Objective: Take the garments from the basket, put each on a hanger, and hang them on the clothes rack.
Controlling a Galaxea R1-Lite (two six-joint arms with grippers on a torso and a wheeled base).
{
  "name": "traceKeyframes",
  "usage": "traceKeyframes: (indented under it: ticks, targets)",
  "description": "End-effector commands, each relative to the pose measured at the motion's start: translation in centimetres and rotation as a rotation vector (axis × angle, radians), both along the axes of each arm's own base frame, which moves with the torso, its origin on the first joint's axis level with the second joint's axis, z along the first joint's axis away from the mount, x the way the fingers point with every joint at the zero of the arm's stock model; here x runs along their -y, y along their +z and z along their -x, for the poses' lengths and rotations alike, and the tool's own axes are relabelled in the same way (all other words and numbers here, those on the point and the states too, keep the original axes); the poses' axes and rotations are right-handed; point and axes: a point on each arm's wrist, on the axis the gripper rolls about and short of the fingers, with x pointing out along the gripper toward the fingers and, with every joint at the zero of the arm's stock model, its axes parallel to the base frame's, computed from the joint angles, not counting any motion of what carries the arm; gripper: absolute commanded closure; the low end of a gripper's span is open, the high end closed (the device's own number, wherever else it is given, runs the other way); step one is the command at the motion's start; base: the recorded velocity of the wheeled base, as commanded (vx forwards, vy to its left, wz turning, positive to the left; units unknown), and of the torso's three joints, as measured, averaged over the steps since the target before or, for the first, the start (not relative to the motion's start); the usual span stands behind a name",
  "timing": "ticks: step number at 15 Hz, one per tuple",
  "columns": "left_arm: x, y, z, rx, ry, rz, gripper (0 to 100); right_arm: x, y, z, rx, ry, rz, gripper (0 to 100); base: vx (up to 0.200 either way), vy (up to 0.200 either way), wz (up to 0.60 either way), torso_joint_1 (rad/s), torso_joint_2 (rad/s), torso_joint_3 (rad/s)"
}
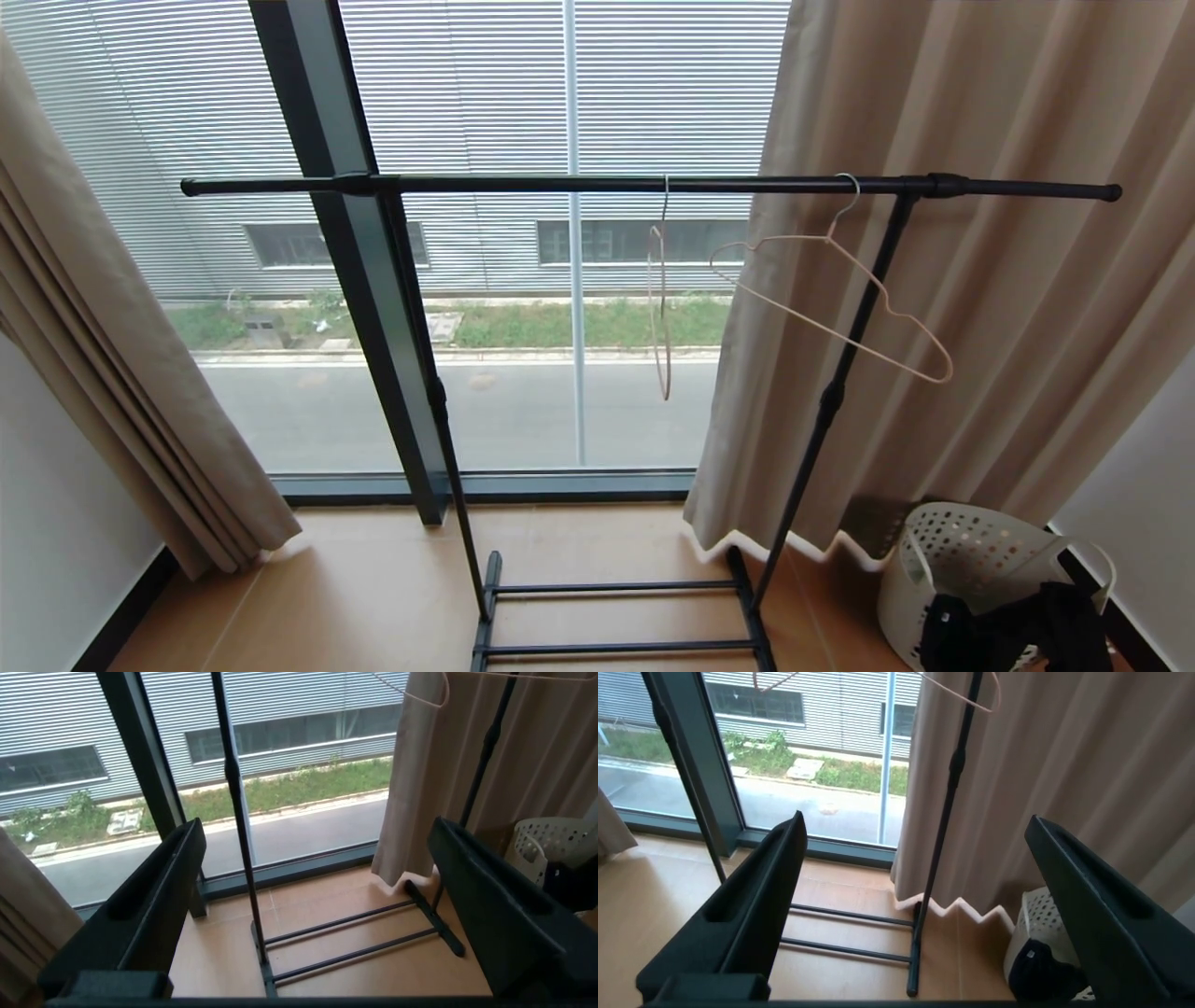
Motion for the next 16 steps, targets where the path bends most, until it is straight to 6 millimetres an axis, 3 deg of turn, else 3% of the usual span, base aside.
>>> traceKeyframes:
  ticks: [1, 16]
  targets:
    - [0.0, 0.0, -0.01, -0.001, 0.0, 0.0, 0, 0.0, 0.0, 0.0, 0.0, 0.001, 0.001, 0, 0.0, 0.0, 0.0, -0.163, 0.37, 0.207]
    - [0.0, 0.0, -0.01, -0.002, 0.0, 0.002, 0, 0.0, 0.0, -0.01, -0.002, 0.0, -0.005, 0, 0.0, 0.0, 0.0, -0.197, 0.5, 0.3]
